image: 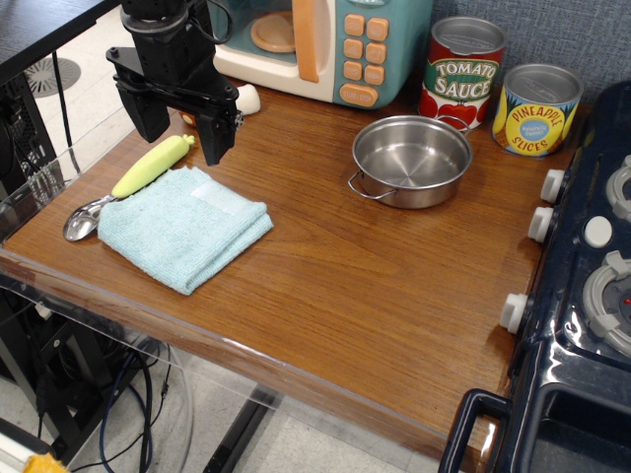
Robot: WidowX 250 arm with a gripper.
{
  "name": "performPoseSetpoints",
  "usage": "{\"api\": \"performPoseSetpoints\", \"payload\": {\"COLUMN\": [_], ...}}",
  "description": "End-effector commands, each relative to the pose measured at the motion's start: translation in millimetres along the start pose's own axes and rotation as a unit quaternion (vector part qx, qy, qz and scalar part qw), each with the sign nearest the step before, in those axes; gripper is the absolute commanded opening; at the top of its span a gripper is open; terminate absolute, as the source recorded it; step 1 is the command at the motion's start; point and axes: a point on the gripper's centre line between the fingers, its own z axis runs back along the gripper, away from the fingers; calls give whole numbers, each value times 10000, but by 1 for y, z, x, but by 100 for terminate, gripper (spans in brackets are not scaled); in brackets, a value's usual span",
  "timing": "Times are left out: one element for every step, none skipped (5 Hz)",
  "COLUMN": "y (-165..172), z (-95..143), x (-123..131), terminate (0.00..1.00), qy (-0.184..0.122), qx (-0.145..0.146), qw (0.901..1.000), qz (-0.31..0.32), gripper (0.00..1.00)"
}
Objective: Place the silver pot on top of the blue rag.
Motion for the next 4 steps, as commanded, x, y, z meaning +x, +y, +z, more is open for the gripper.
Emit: {"api": "performPoseSetpoints", "payload": {"y": [0,-19,-35,-51], "z": [0,4,0,0], "x": [0,25,48,68], "terminate": [0,0,0,0], "qy": [0,-163,-222,-362], "qx": [0,-345,-652,-1092], "qw": [10000,9984,9955,9895], "qz": [0,420,649,872], "gripper": [100,100,100,100]}}
